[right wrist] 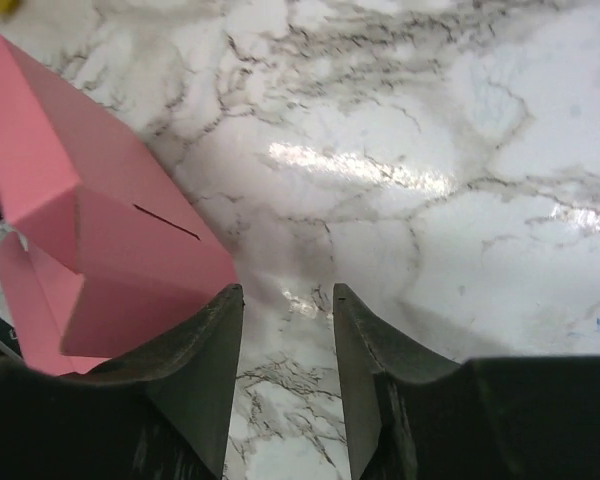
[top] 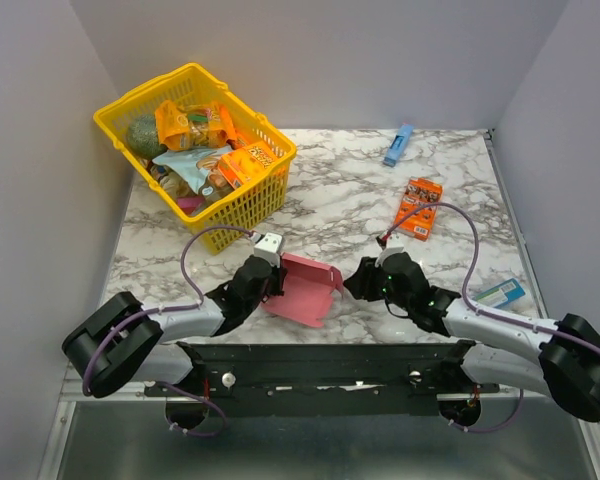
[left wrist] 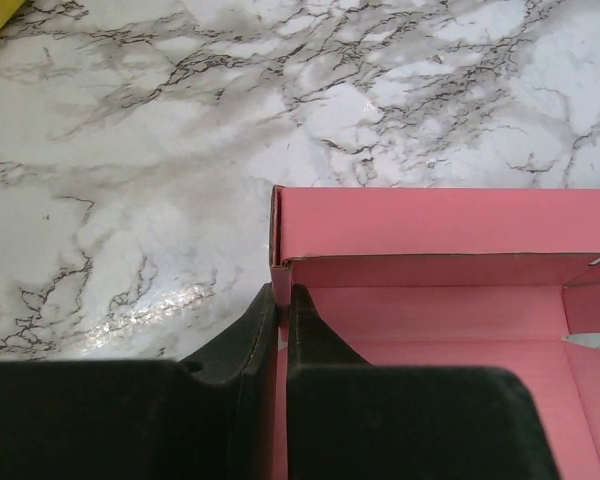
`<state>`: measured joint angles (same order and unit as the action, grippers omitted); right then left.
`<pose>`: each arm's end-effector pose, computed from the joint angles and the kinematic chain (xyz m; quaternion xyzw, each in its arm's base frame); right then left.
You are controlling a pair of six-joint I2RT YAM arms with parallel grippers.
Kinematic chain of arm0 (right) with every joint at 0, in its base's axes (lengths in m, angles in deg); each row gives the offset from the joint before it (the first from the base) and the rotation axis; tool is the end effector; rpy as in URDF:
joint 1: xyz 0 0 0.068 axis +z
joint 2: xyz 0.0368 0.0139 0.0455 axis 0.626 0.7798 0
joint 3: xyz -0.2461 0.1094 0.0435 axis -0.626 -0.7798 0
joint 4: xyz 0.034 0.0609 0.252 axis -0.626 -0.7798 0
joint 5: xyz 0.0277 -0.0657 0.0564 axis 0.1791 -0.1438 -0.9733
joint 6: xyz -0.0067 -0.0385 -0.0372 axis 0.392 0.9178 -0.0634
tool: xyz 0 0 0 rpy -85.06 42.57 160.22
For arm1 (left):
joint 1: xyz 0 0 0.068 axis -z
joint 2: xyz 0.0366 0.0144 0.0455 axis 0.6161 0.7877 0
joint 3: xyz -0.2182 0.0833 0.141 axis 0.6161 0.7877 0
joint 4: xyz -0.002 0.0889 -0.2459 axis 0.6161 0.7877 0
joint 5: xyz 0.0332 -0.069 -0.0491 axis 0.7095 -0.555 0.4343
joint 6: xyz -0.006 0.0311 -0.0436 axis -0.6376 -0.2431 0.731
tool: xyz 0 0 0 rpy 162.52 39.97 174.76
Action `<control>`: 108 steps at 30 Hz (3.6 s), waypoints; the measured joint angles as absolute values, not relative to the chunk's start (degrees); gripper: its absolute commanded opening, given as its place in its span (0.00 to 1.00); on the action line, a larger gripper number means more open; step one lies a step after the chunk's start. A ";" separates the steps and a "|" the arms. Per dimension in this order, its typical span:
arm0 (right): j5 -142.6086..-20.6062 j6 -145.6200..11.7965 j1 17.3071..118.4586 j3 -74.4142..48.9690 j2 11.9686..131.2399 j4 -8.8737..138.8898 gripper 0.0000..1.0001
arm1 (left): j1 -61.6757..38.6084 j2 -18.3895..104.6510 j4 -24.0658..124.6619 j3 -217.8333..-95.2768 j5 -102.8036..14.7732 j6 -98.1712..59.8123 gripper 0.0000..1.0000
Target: Fold the paper box
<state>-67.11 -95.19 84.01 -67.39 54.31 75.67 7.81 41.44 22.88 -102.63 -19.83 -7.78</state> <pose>0.1550 0.1503 0.1686 -0.0491 0.8753 0.2684 0.3993 0.1684 -0.1594 0.1517 0.0944 0.8376 -0.1999 0.4996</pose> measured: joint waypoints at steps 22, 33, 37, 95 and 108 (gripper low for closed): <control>-81.32 -78.60 81.76 -68.04 44.28 75.67 0.49 | 7.40 39.73 20.79 -101.47 -23.61 -8.45 0.00; -86.46 -78.69 82.15 -67.84 51.27 80.98 0.49 | 7.27 39.97 20.85 -101.47 -24.05 -8.48 0.00; -86.35 -78.75 82.55 -66.93 53.88 82.60 0.49 | 6.92 40.06 21.24 -101.47 -24.05 -8.45 0.00; -55.66 -82.58 86.94 -59.17 77.66 95.19 0.04 | 8.71 44.43 21.64 -103.11 -20.53 -7.32 0.00; -48.56 -88.26 88.38 -51.89 79.12 83.60 0.01 | 11.40 40.45 24.44 -103.54 -14.02 -7.12 0.00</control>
